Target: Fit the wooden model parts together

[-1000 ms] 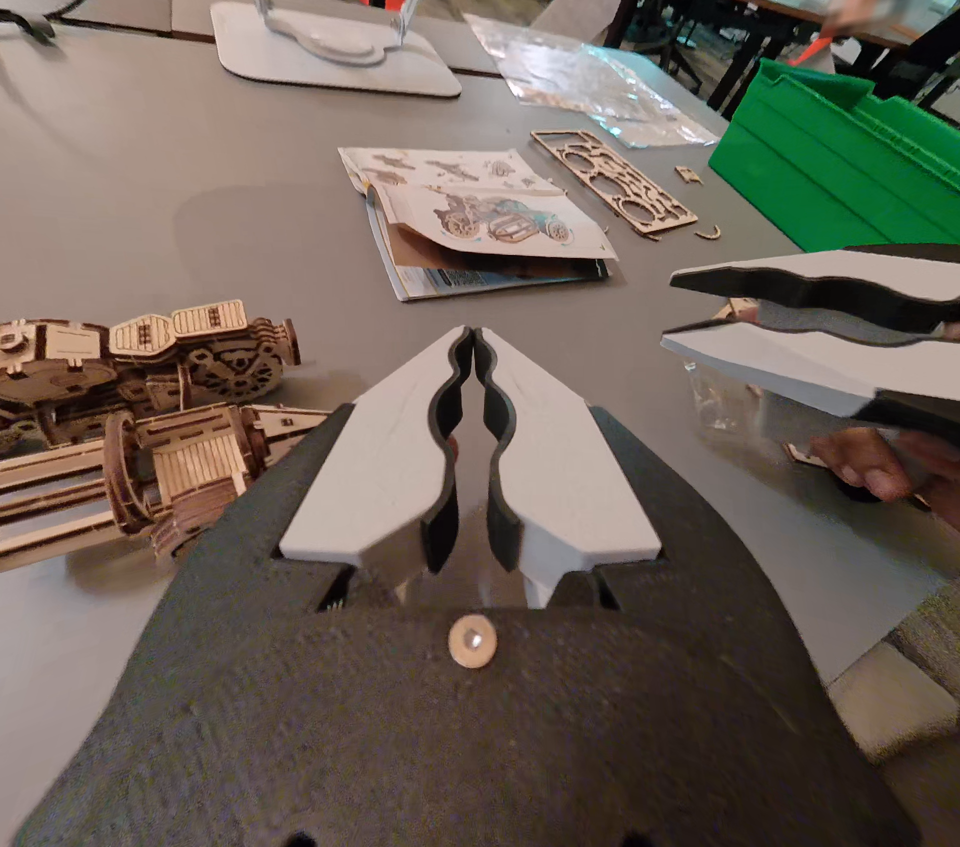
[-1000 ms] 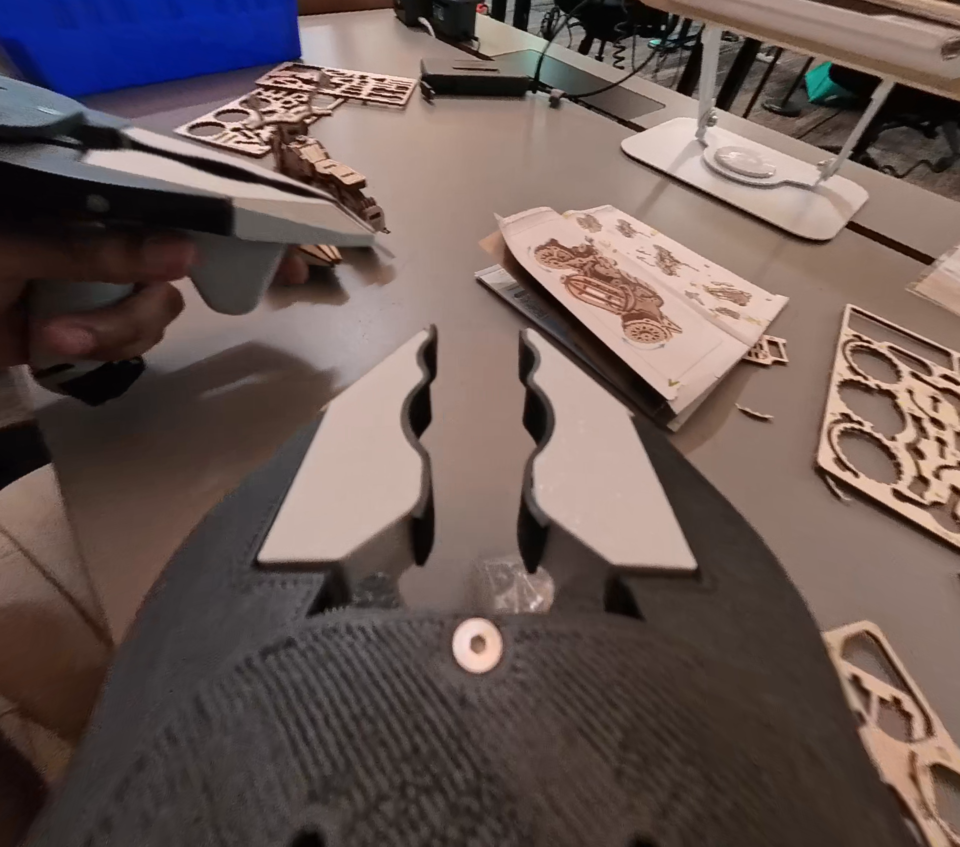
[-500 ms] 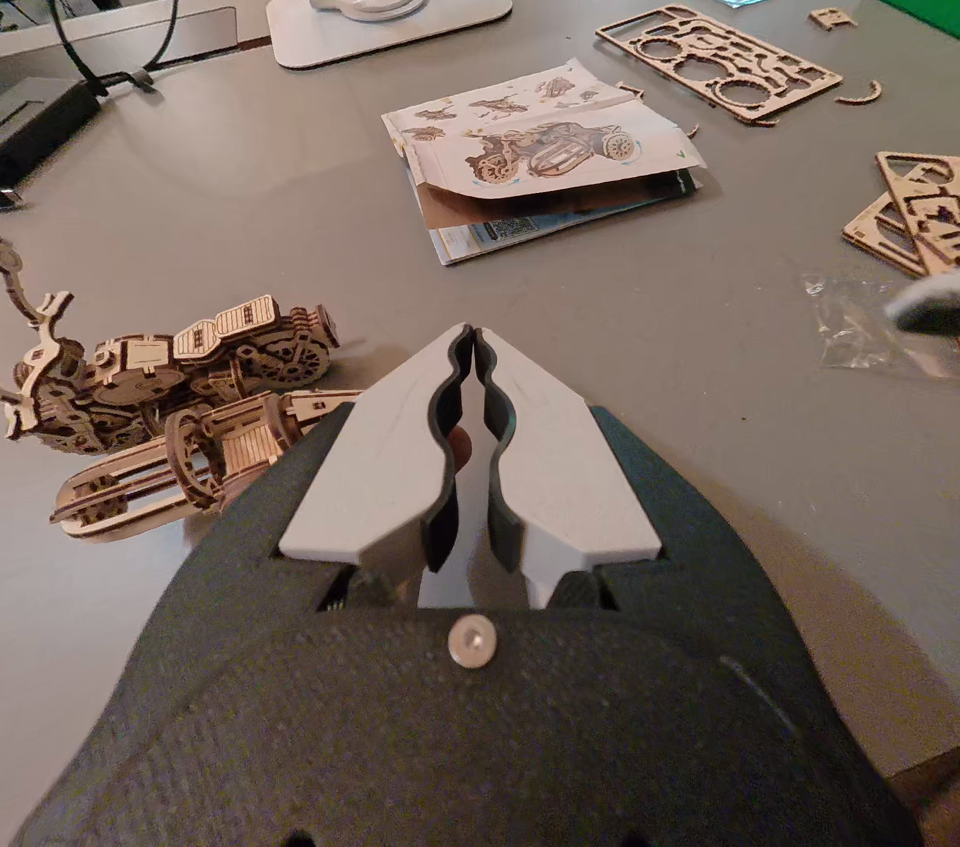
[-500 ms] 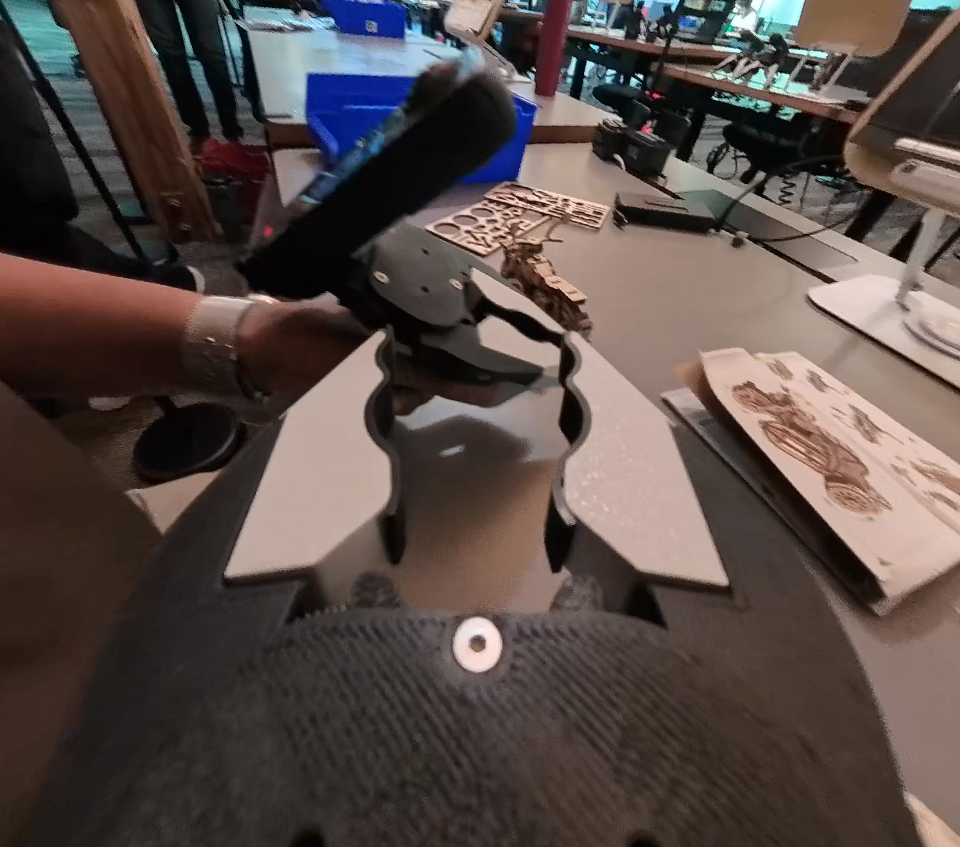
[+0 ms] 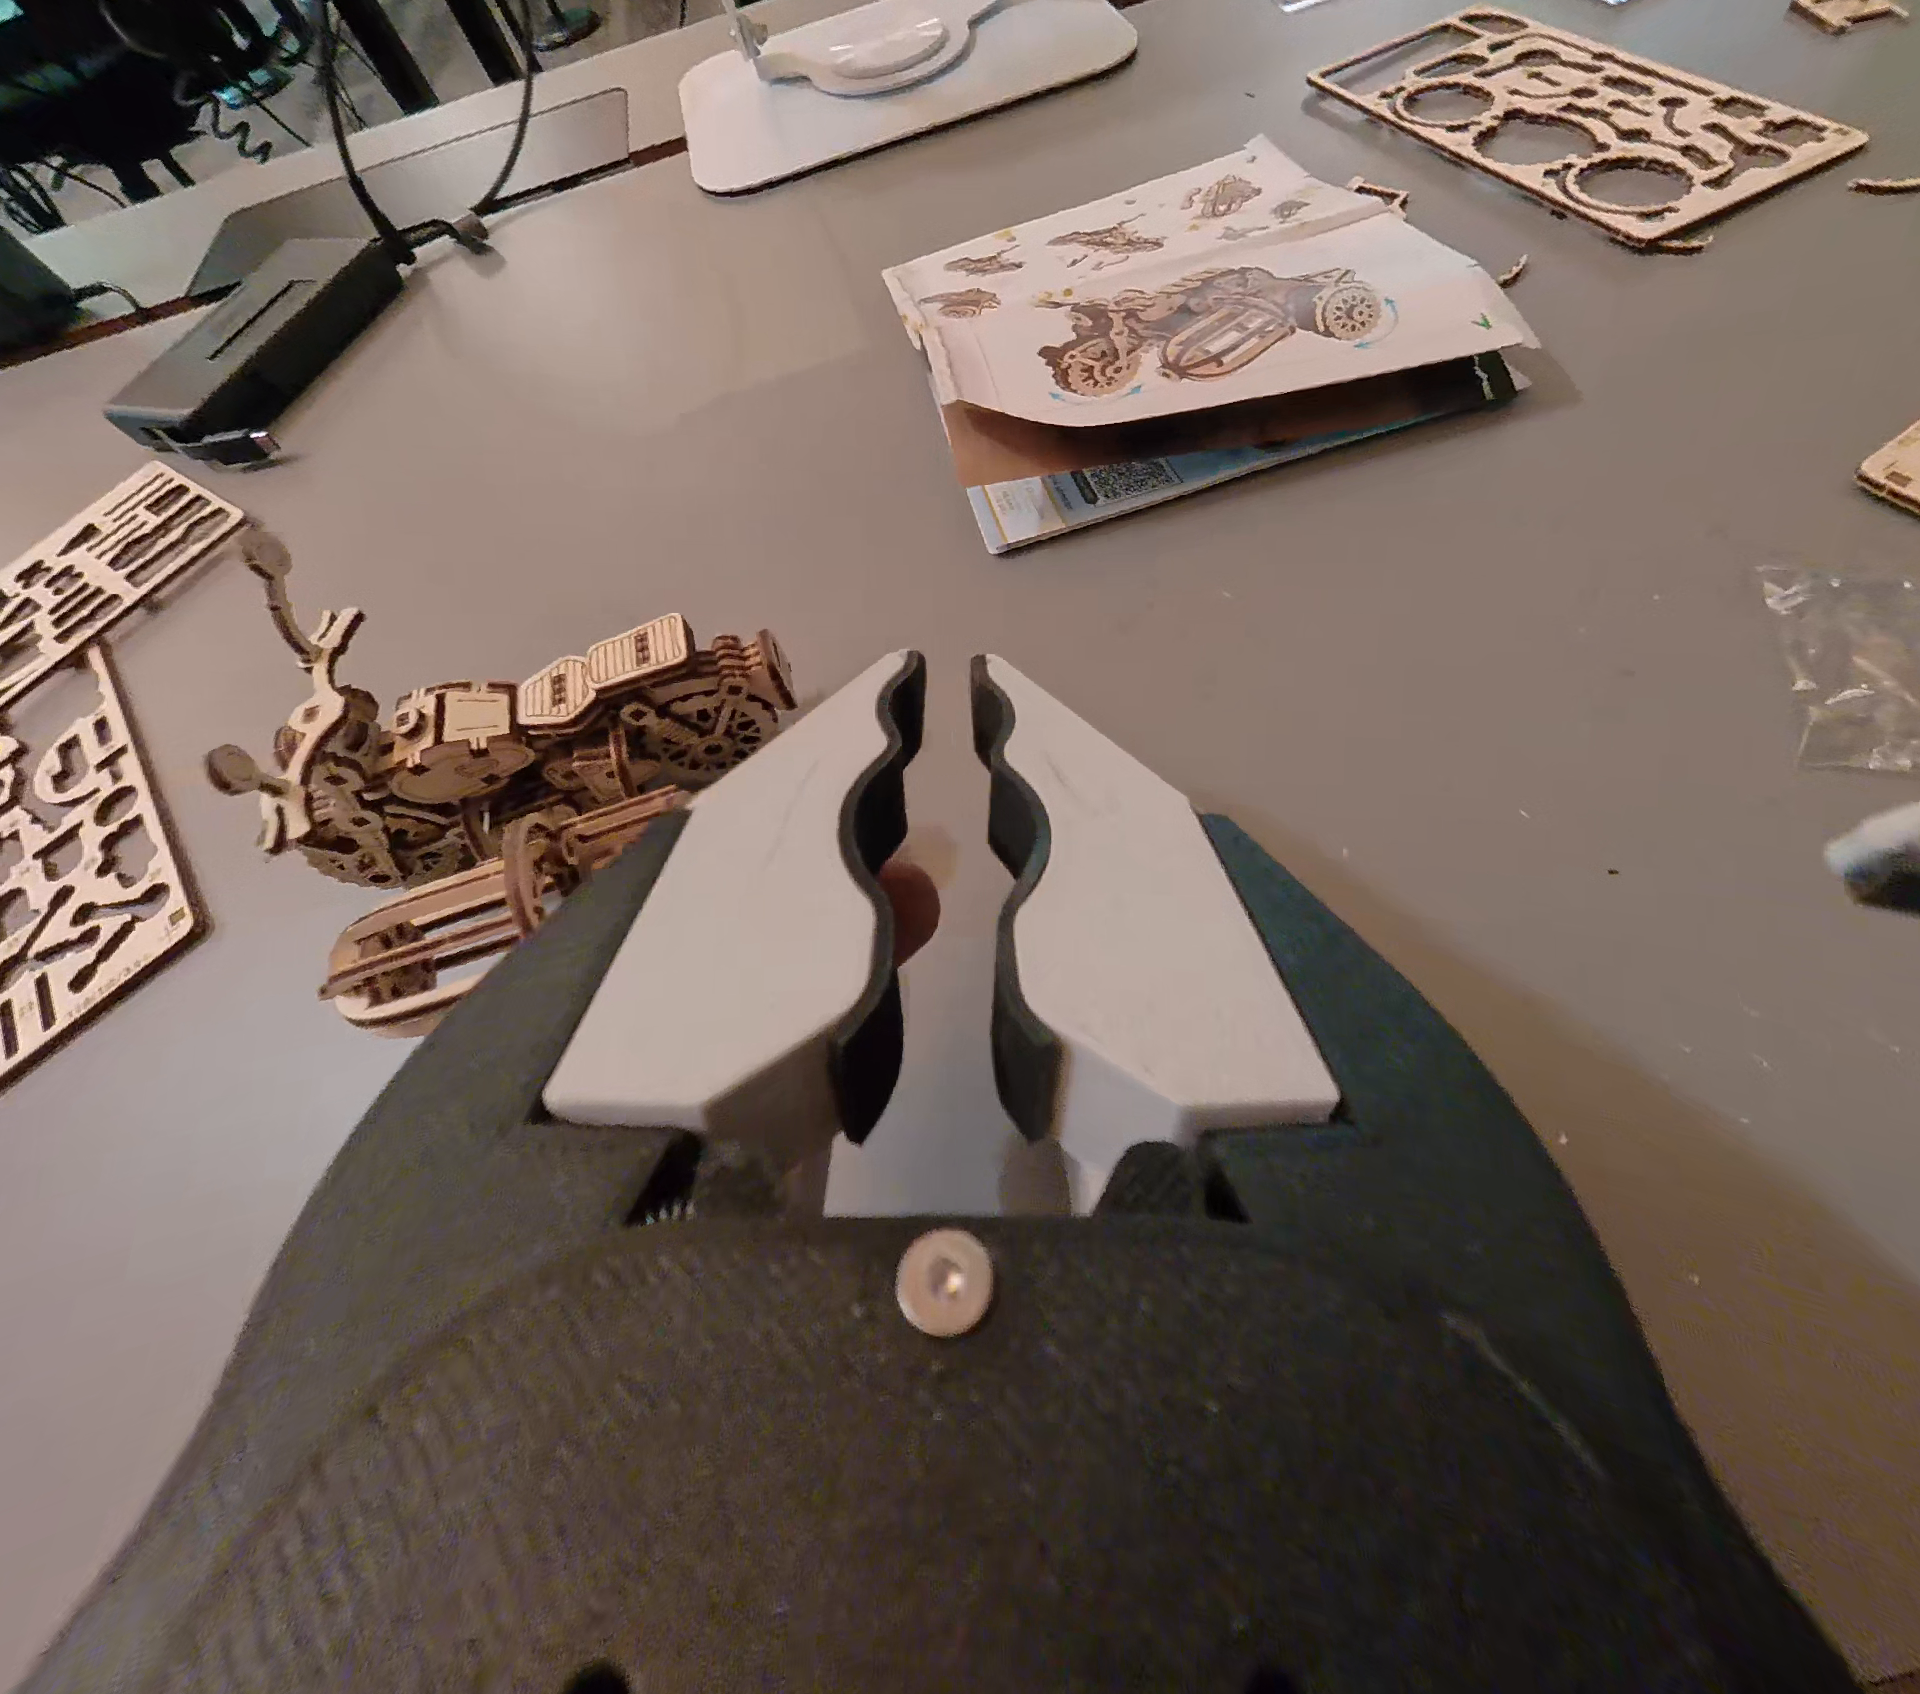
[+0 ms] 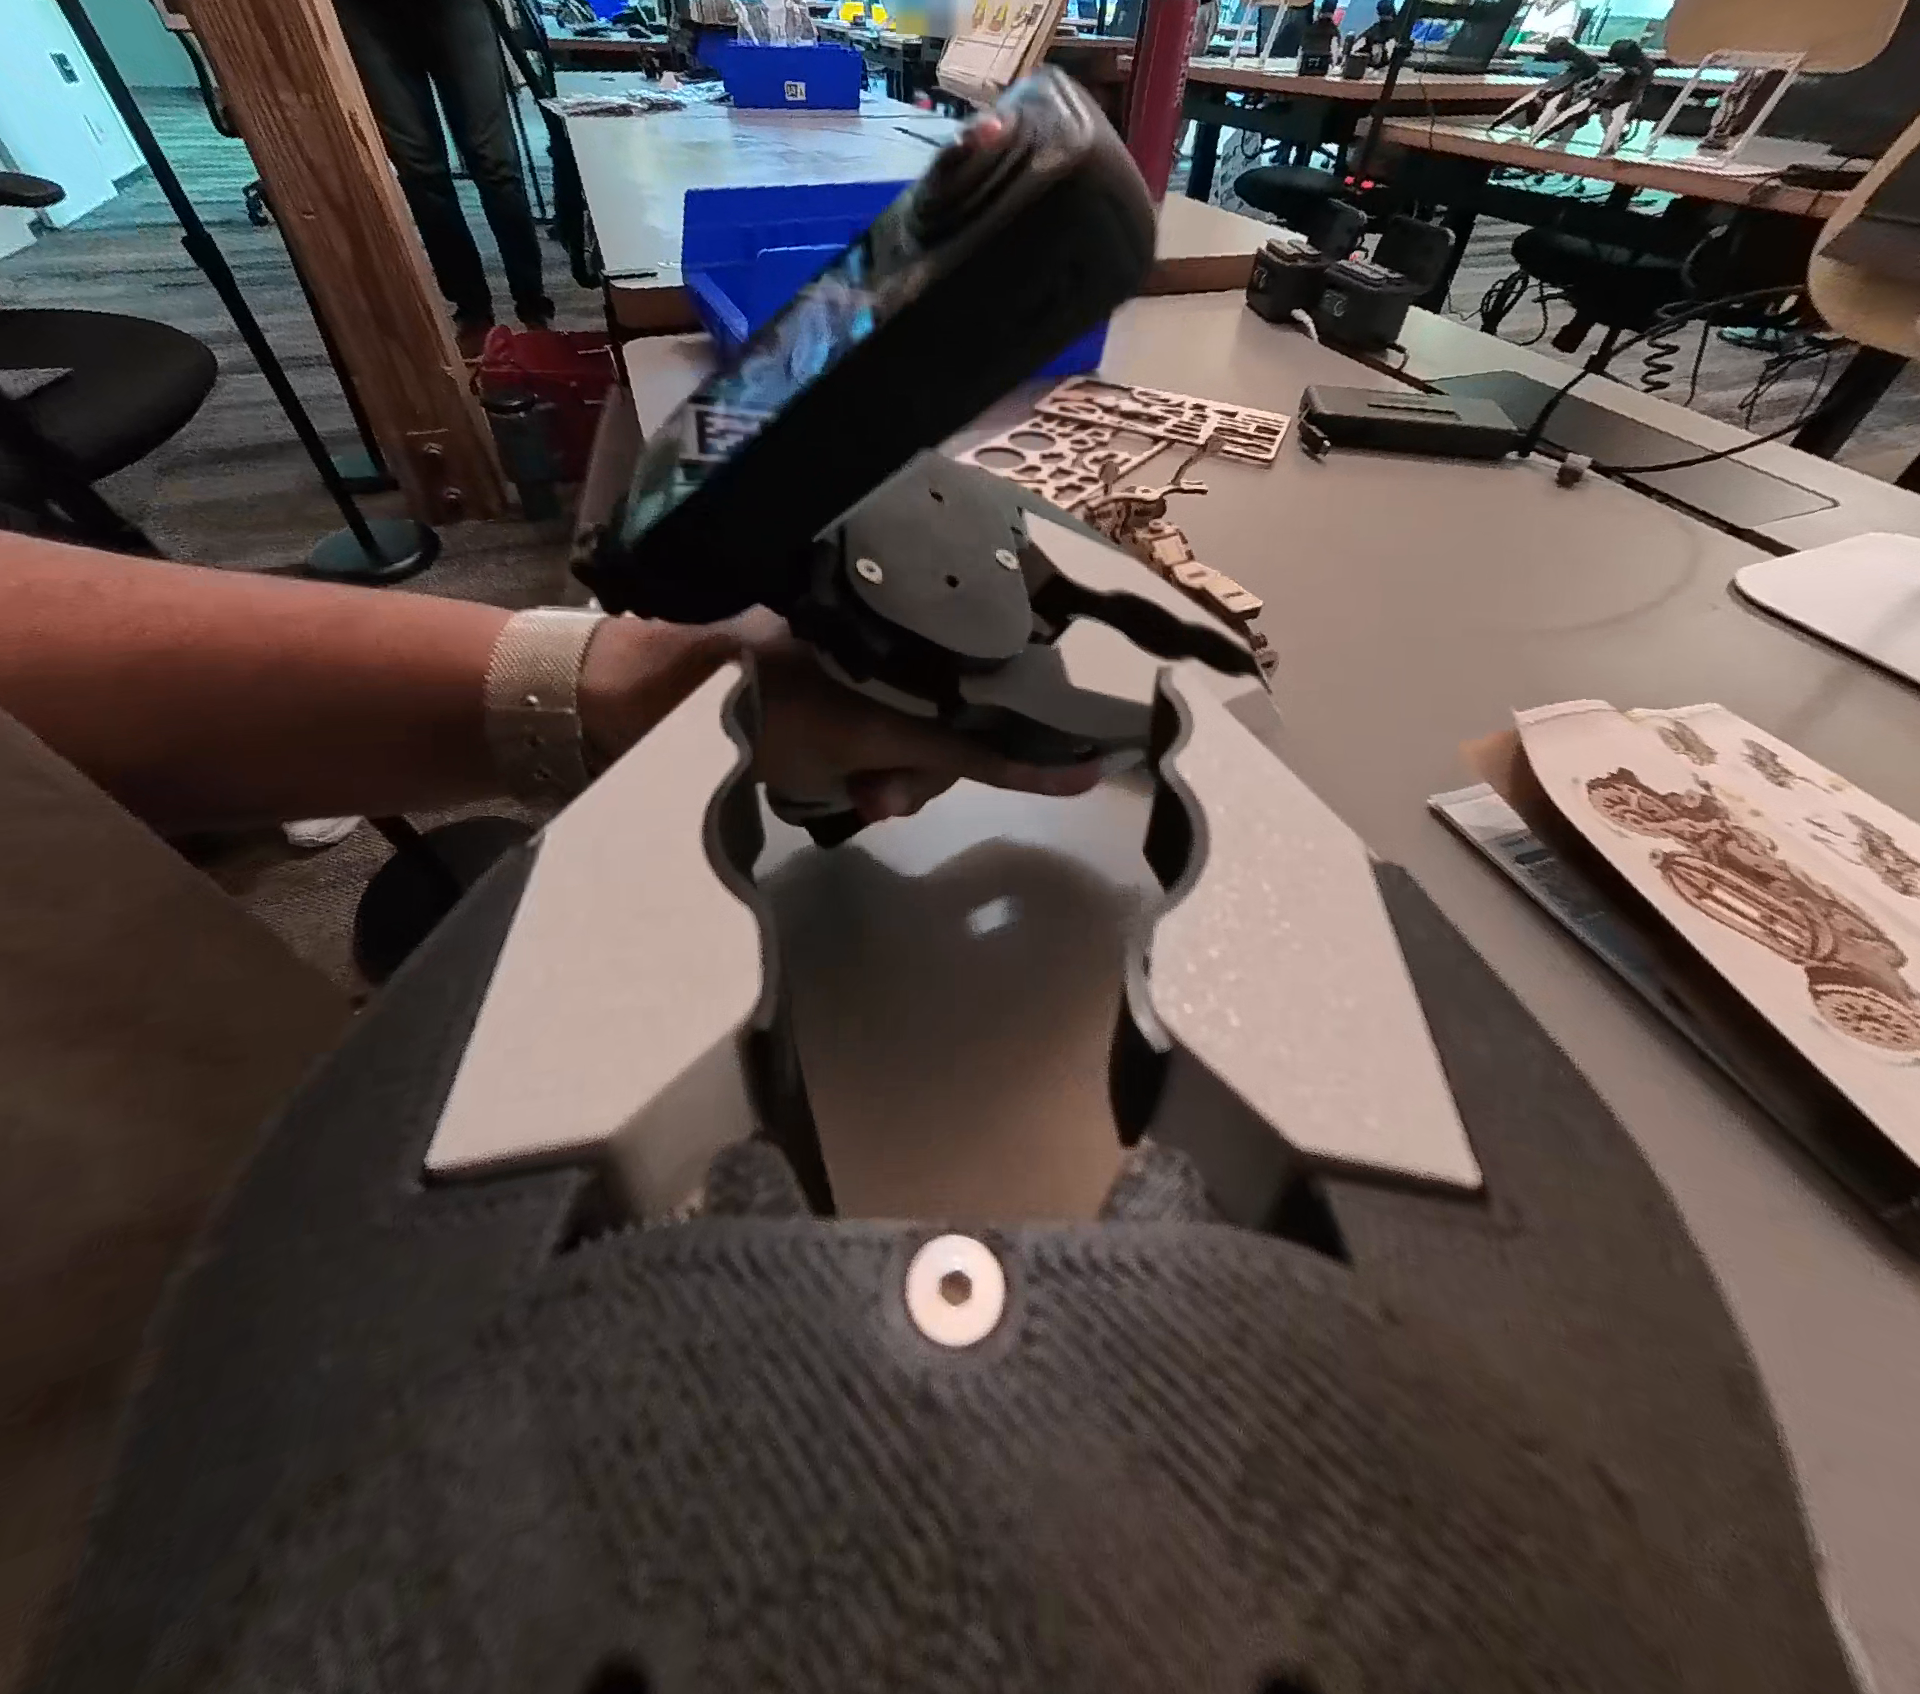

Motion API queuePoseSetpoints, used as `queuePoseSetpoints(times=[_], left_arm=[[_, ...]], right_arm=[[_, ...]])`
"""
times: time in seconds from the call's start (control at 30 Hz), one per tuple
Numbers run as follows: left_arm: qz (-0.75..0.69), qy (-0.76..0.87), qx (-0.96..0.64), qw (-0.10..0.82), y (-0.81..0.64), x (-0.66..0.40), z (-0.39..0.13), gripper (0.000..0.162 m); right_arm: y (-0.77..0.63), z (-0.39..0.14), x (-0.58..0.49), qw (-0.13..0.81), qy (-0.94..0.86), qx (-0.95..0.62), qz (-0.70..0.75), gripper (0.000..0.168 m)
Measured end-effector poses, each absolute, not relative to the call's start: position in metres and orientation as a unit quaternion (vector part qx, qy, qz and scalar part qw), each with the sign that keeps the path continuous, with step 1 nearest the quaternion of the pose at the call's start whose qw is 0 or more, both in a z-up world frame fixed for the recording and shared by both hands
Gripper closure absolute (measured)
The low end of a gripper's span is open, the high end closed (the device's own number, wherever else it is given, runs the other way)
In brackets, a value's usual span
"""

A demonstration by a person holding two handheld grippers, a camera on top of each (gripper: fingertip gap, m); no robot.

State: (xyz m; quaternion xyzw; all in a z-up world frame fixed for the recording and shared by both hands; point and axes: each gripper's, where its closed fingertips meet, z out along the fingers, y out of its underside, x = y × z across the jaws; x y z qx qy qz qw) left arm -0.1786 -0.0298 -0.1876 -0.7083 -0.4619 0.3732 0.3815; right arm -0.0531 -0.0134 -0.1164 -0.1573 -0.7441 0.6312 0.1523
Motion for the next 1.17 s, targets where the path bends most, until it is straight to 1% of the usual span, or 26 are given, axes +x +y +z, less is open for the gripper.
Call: queuePoseSetpoints(times=[0.07, 0.1, 0.13, 0.2, 0.23, 0.3, 0.37, 0.47, 0.5, 0.57, 0.7, 0.83, 1.17], left_arm=[[0.373, -0.466, -0.696, 0.400, -0.034, -0.179, -0.179, 0.147], [0.372, -0.468, -0.685, 0.417, -0.037, -0.179, -0.172, 0.140], [0.375, -0.469, -0.669, 0.438, -0.042, -0.179, -0.162, 0.131], [0.394, -0.465, -0.627, 0.485, -0.059, -0.180, -0.135, 0.104], [0.410, -0.460, -0.606, 0.502, -0.071, -0.179, -0.120, 0.099], [0.445, -0.451, -0.578, 0.515, -0.098, -0.179, -0.099, 0.095], [0.456, -0.445, -0.590, 0.497, -0.125, -0.181, -0.101, 0.086], [0.415, -0.458, -0.639, 0.458, -0.157, -0.184, -0.138, 0.072], [0.396, -0.466, -0.651, 0.450, -0.165, -0.184, -0.150, 0.070], [0.364, -0.471, -0.666, 0.450, -0.172, -0.184, -0.163, 0.068], [0.323, -0.472, -0.677, 0.462, -0.167, -0.181, -0.173, 0.069], [0.296, -0.479, -0.699, 0.441, -0.164, -0.181, -0.192, 0.069], [0.251, -0.490, -0.700, 0.455, -0.156, -0.179, -0.200, 0.072]], right_arm=[[-0.010, -0.121, -0.059, 0.161, -0.748, -0.162, 0.623, 0.092], [-0.009, -0.124, -0.062, 0.166, -0.751, -0.166, 0.617, 0.091], [-0.007, -0.126, -0.066, 0.170, -0.753, -0.171, 0.612, 0.090], [-0.003, -0.131, -0.073, 0.175, -0.757, -0.182, 0.603, 0.087], [-0.001, -0.132, -0.075, 0.176, -0.757, -0.186, 0.601, 0.087], [0.001, -0.134, -0.079, 0.177, -0.756, -0.191, 0.600, 0.087], [0.001, -0.137, -0.081, 0.178, -0.758, -0.194, 0.597, 0.087], [0.000, -0.143, -0.083, 0.174, -0.763, -0.197, 0.590, 0.087], [-0.001, -0.144, -0.083, 0.172, -0.764, -0.197, 0.589, 0.087], [-0.002, -0.145, -0.082, 0.170, -0.766, -0.194, 0.588, 0.087], [-0.002, -0.150, -0.082, 0.172, -0.772, -0.190, 0.582, 0.088], [-0.005, -0.154, -0.082, 0.151, -0.772, -0.197, 0.585, 0.088], [-0.001, -0.151, -0.083, 0.152, -0.768, -0.200, 0.589, 0.091]])
